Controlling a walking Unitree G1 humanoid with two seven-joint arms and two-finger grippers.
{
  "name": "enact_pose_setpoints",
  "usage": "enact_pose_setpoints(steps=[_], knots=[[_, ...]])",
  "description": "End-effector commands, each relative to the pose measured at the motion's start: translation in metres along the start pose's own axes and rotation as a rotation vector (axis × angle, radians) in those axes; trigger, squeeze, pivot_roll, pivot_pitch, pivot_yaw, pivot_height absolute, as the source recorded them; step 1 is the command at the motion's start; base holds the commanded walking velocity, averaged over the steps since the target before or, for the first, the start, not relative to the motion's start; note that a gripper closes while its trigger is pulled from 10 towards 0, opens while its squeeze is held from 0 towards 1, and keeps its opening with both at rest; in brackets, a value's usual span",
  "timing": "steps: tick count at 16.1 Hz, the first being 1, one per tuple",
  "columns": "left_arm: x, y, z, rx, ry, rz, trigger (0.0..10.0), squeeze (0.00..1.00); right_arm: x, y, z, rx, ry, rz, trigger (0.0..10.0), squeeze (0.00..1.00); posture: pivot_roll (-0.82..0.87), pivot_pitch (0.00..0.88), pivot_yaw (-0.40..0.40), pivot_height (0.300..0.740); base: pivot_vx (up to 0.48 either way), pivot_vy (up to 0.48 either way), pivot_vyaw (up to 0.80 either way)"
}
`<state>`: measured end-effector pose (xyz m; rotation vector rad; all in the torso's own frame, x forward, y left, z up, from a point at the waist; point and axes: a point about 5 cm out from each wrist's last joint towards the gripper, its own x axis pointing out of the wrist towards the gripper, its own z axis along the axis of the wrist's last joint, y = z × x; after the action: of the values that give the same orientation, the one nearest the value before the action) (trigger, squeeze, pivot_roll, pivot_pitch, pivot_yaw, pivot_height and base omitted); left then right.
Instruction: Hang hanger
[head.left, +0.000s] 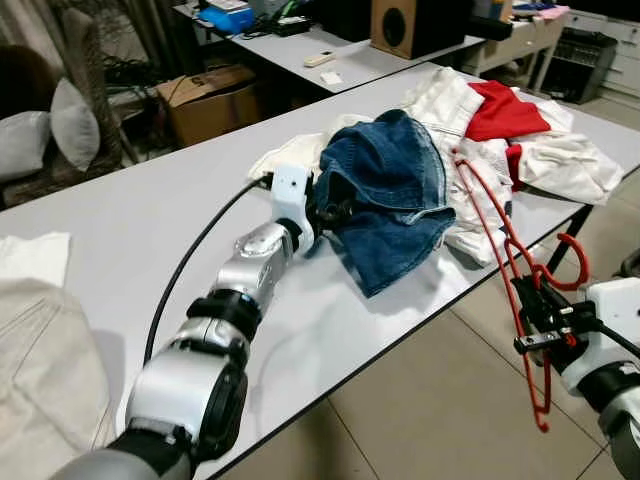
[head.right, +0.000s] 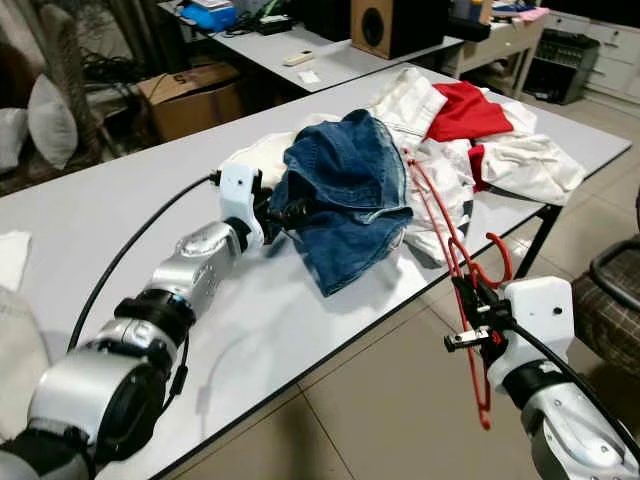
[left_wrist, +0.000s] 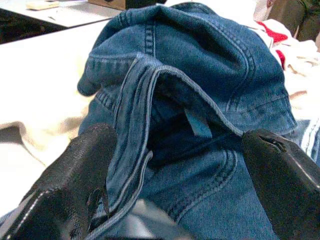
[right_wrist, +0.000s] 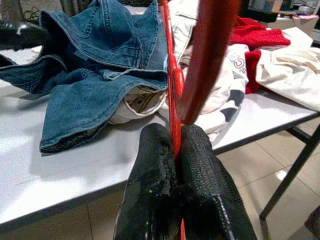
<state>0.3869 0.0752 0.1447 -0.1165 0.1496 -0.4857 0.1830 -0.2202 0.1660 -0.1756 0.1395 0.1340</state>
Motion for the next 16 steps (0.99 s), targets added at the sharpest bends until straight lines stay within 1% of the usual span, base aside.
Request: enact_pose_setpoints(steps=[1, 3, 5, 6, 7, 8, 12, 16], knots=[[0.001, 0.003, 0.0, -0.02, -0.002, 0.043, 10.0, 0.0, -0.003, 0.0, 0.007, -0.004, -0.019, -0.003, 10.0, 0.0, -0.31, 0.0, 0.118, 0.74, 0.0, 0.0, 0.0], [0.003, 0.001, 0.003, -0.092, -0.024, 0.05, 10.0, 0.0, -0.007, 0.004, 0.008, -0.001, -0.012, 0.0, 10.0, 0.0, -0.32, 0.012, 0.125, 0.74, 0.0, 0.0, 0.0], [0.005, -0.001, -0.001, -0.047, 0.006, 0.068, 10.0, 0.0, -0.011, 0.006, 0.008, 0.002, -0.003, -0.004, 10.0, 0.0, -0.33, 0.022, 0.134, 0.74, 0.0, 0.0, 0.0], [0.005, -0.001, -0.002, -0.03, 0.012, 0.087, 8.9, 0.0, -0.012, 0.006, 0.01, 0.004, -0.005, -0.009, 10.0, 0.0, -0.34, 0.025, 0.14, 0.74, 0.0, 0.0, 0.0], [0.006, -0.001, -0.001, -0.038, 0.003, 0.1, 6.1, 0.0, -0.012, 0.007, 0.011, 0.006, -0.007, -0.012, 10.0, 0.0, -0.34, 0.026, 0.143, 0.74, 0.0, 0.0, 0.0], [0.007, -0.003, 0.001, -0.061, -0.007, 0.1, 0.0, 0.0, -0.013, 0.008, 0.012, 0.008, -0.008, -0.016, 10.0, 0.0, -0.34, 0.029, 0.147, 0.74, 0.0, 0.0, 0.0], [0.009, -0.007, 0.003, -0.048, -0.001, 0.105, 0.0, 0.0, -0.017, 0.011, 0.012, 0.011, -0.002, -0.021, 10.0, 0.0, -0.36, 0.037, 0.161, 0.74, 0.0, 0.0, 0.0], [0.007, 0.0, -0.002, -0.041, 0.026, 0.19, 0.0, 0.0, -0.02, 0.014, 0.014, 0.009, 0.0, -0.024, 10.0, 0.0, -0.38, 0.045, 0.17, 0.74, 0.0, 0.0, 0.0]])
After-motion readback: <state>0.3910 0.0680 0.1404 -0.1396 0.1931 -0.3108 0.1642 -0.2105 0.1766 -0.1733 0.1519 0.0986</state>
